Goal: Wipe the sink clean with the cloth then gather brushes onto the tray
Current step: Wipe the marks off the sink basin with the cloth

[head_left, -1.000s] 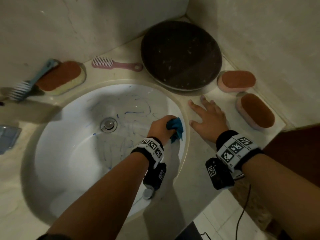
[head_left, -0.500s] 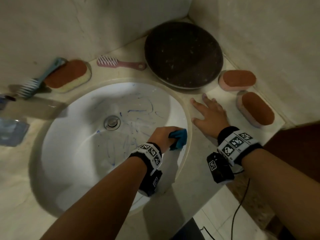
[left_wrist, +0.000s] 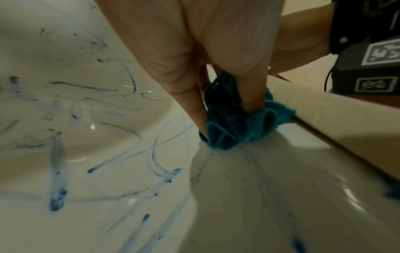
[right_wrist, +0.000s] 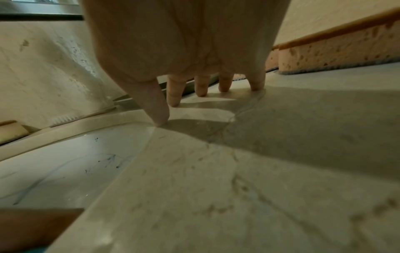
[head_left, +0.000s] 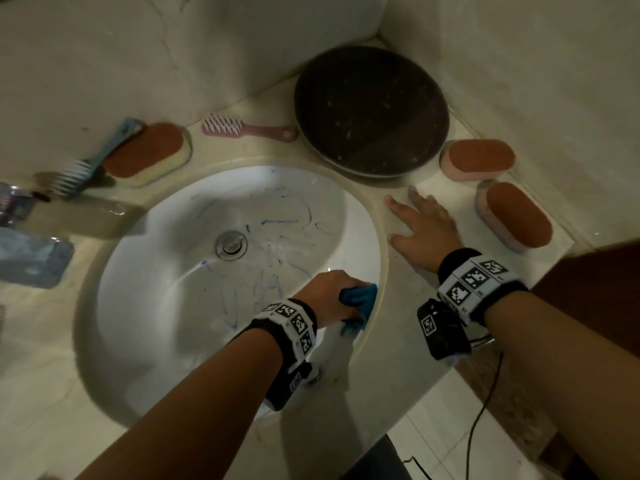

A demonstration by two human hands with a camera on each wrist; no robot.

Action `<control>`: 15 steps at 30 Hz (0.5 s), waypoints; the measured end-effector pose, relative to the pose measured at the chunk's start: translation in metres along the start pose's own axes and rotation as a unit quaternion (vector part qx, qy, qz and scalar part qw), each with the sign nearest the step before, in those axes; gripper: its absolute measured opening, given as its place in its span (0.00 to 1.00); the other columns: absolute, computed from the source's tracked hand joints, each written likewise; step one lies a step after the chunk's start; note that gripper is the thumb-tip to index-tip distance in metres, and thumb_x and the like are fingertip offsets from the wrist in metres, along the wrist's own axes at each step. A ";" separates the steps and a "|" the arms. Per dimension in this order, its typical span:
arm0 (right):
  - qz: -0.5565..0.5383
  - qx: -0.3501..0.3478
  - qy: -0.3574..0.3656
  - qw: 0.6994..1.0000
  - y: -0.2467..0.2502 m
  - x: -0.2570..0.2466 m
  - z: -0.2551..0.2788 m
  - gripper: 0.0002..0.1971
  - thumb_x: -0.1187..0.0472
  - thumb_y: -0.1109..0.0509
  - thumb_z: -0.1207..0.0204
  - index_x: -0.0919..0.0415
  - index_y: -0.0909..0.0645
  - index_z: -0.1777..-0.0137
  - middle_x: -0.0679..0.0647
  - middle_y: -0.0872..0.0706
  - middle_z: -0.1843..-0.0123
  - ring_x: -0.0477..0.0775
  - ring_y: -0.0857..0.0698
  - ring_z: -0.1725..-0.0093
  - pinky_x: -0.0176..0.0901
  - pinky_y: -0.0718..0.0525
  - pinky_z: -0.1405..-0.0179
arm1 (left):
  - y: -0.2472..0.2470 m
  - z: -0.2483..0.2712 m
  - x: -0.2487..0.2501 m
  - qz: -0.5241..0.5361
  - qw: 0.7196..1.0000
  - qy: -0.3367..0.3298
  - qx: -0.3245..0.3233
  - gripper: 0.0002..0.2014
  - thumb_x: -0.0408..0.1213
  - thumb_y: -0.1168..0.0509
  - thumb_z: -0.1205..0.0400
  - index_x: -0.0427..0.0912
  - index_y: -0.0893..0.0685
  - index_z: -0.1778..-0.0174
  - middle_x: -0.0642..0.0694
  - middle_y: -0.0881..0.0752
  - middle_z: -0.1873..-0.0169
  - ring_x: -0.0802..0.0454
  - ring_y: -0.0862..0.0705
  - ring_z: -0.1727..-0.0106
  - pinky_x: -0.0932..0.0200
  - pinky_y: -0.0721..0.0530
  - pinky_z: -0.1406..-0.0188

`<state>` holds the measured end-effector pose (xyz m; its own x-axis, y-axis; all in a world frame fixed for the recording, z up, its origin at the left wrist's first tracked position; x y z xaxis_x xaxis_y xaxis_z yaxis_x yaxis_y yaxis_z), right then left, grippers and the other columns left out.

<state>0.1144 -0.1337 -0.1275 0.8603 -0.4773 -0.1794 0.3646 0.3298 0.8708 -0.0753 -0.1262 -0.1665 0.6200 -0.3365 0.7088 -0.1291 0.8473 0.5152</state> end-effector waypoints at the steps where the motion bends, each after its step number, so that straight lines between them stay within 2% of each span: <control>1: -0.001 0.001 0.000 1.000 0.000 0.000 0.000 0.34 0.46 0.38 0.23 0.32 0.52 0.20 0.45 0.59 0.15 0.58 0.56 0.16 0.63 0.51 0.18 | 0.001 -0.003 0.001 -0.013 1.000 0.001 0.011 0.16 0.38 0.31 0.22 0.41 0.16 0.38 0.40 0.16 0.43 0.45 0.19 0.40 0.58 0.24 0.40; 4: 0.000 0.002 0.003 1.000 0.000 0.001 0.000 0.34 0.46 0.38 0.23 0.32 0.51 0.20 0.45 0.58 0.14 0.58 0.56 0.16 0.62 0.51 0.18 | 0.006 -0.016 -0.001 -0.006 0.998 0.019 0.053 0.16 0.34 0.35 0.20 0.43 0.17 0.35 0.40 0.16 0.40 0.44 0.18 0.38 0.59 0.24 0.40; 6: 0.000 0.002 0.004 1.000 0.000 0.001 -0.001 0.34 0.46 0.38 0.22 0.32 0.51 0.20 0.45 0.58 0.14 0.58 0.56 0.16 0.61 0.51 0.18 | 0.008 -0.019 -0.001 0.078 0.993 0.035 0.083 0.19 0.31 0.36 0.20 0.45 0.20 0.33 0.42 0.15 0.39 0.45 0.17 0.38 0.59 0.22 0.39; 8: 0.000 0.006 0.004 1.000 -0.001 0.001 -0.001 0.35 0.46 0.38 0.23 0.32 0.51 0.20 0.45 0.58 0.14 0.58 0.56 0.16 0.61 0.51 0.18 | 0.009 -0.019 0.001 0.147 0.983 0.023 0.105 0.19 0.28 0.34 0.22 0.45 0.18 0.36 0.42 0.14 0.42 0.45 0.16 0.41 0.58 0.19 0.41; 11: -0.001 0.008 0.003 1.000 -0.002 0.001 -0.001 0.35 0.46 0.38 0.23 0.32 0.51 0.21 0.45 0.58 0.15 0.58 0.55 0.16 0.62 0.50 0.18 | 0.000 -0.010 -0.001 0.119 0.990 0.000 0.073 0.20 0.25 0.30 0.26 0.42 0.16 0.38 0.41 0.15 0.41 0.44 0.18 0.38 0.54 0.21 0.35; 15: 0.002 0.007 0.002 1.000 -0.002 0.002 -0.001 0.35 0.46 0.38 0.23 0.32 0.52 0.20 0.45 0.58 0.15 0.58 0.55 0.16 0.63 0.50 0.18 | -0.005 0.002 -0.009 0.044 0.999 -0.007 0.017 0.21 0.27 0.31 0.23 0.42 0.19 0.33 0.41 0.18 0.36 0.46 0.22 0.33 0.61 0.30 0.32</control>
<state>0.1154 -0.1344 -0.1297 0.8629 -0.4733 -0.1772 0.3563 0.3209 0.8776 -0.0817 -0.1286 -0.1743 0.5946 -0.2673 0.7583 -0.2083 0.8597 0.4664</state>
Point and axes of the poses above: each hand's wrist, its own z-axis away from the middle knuckle, its own y-axis out of the back of the hand, x = y × z, the point moved 2 cm from there along -z, towards the middle knuckle
